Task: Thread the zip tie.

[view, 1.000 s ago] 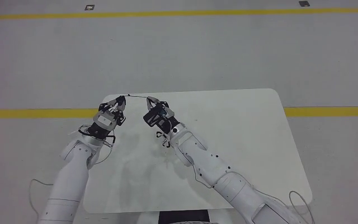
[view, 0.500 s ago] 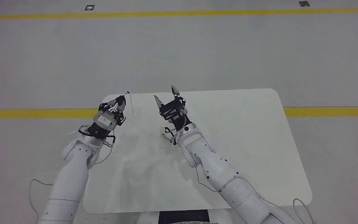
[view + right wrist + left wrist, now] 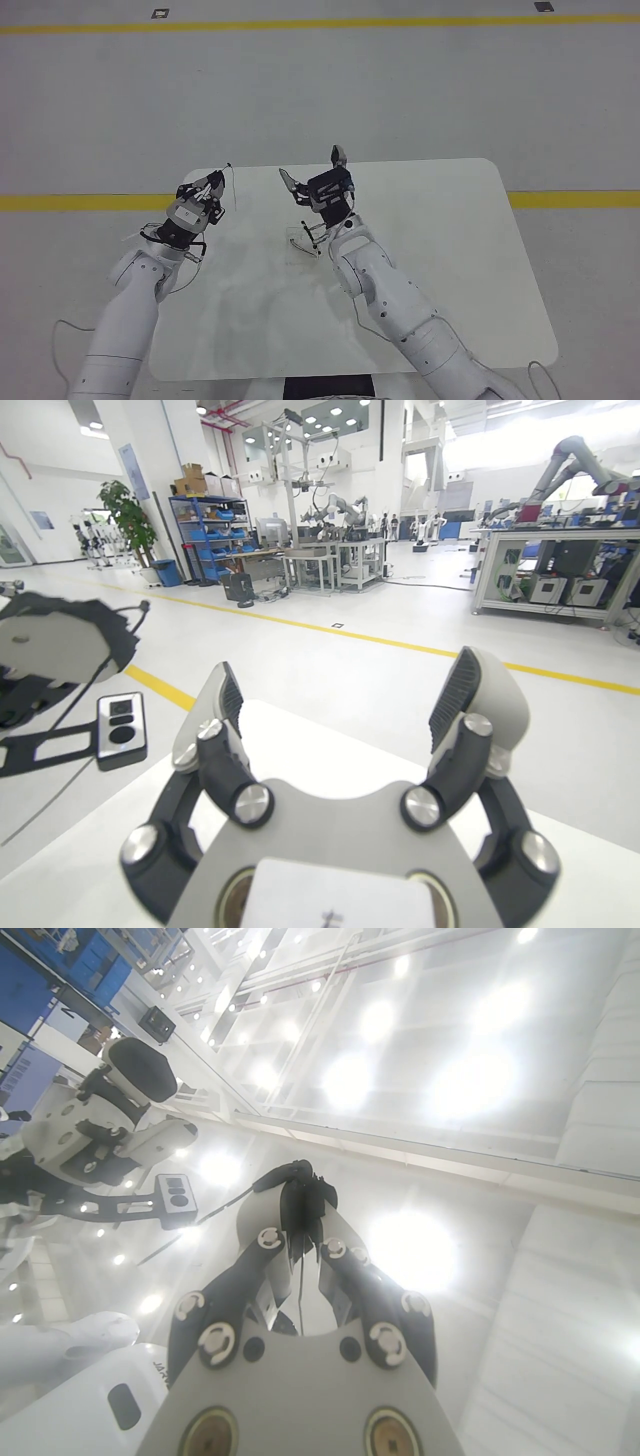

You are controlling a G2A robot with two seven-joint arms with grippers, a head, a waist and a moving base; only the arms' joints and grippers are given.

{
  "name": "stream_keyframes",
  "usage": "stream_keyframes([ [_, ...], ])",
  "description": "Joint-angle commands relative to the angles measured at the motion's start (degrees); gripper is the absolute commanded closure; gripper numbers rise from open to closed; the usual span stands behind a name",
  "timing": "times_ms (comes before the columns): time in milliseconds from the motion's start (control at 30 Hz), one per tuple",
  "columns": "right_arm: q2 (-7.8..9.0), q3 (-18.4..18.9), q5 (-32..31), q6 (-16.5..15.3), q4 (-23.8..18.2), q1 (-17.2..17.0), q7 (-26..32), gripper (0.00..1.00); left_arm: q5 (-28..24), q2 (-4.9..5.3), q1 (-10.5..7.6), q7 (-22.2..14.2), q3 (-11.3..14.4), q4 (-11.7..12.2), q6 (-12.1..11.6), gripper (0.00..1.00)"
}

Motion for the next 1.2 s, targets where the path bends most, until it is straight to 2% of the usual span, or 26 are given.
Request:
stream_keyframes([
  [0, 0.53, 2.8, 0.9, -1.5, -1.9, -1.0, 0.4, 0.0, 0.0, 0.0, 0.0, 0.0, 0.0, 0.0, 0.0, 1.0],
  [200, 1.83, 9.0, 3.4, -5.0, -9.1, -5.1, 2.8, 0.0, 0.0, 0.0, 0.0, 0.0, 0.0, 0.0, 0.0, 1.0],
  [300, 2.09, 10.1, 4.8, -6.3, -11.8, -6.6, 4.0, 0.0, 0.0, 0.0, 0.0, 0.0, 0.0, 0.0, 0.0, 1.0],
  [433, 2.09, 10.1, 4.8, -6.3, -11.8, -6.6, 4.0, 0.0, 0.0, 0.0, 0.0, 0.0, 0.0, 0.0, 0.0, 1.0],
  [500, 2.09, 10.1, 4.8, -6.3, -11.8, -6.6, 4.0, 0.0, -0.3, -0.09, 0.02, 0.4, 0.5, -1.3, 0.0, 1.0],
  [667, 2.09, 10.1, 4.8, -6.3, -11.8, -6.6, 4.0, 0.0, -1.3, 0.31, 1.42, -2.1, 0.7, -4.8, 0.0, 1.0],
  [1167, 2.09, 10.1, 4.8, -6.3, -11.8, -6.6, 4.0, 0.0, -1.3, 0.31, 1.42, -2.1, 0.7, -4.8, 0.0, 1.0],
])
